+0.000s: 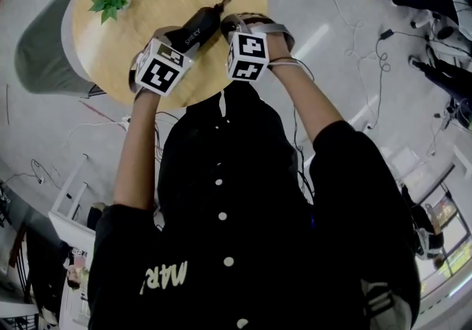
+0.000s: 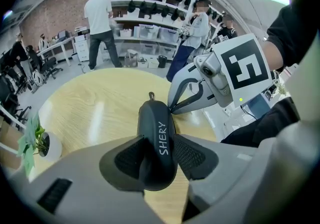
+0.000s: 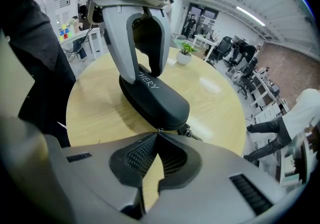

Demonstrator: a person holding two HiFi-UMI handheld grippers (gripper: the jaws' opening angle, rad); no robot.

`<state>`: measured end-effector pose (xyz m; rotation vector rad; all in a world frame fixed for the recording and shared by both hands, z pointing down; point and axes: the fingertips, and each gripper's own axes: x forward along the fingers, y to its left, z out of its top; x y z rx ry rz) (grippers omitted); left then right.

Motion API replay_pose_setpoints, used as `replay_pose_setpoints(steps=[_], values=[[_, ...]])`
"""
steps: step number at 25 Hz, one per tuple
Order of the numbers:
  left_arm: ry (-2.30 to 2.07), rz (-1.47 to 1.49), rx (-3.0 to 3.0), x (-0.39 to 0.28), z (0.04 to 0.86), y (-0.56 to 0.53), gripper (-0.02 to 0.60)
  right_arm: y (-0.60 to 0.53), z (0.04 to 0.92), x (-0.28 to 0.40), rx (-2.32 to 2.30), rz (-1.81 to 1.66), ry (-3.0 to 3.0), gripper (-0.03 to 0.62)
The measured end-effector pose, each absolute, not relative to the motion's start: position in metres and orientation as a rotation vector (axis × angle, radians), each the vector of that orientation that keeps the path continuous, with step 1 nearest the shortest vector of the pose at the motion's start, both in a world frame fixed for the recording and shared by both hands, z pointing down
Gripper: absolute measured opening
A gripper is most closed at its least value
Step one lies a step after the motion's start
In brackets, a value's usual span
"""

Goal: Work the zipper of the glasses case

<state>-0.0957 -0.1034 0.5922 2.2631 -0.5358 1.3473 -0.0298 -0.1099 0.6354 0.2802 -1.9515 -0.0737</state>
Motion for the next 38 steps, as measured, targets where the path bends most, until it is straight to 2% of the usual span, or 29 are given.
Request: replay_pose_setpoints(steps=[38], values=[[-0.353, 1.440, 2.154, -0.093, 0.588, -0.103, 0.175, -0.067, 0.631, -0.069, 0.617, 0.217, -1.929, 0.006]])
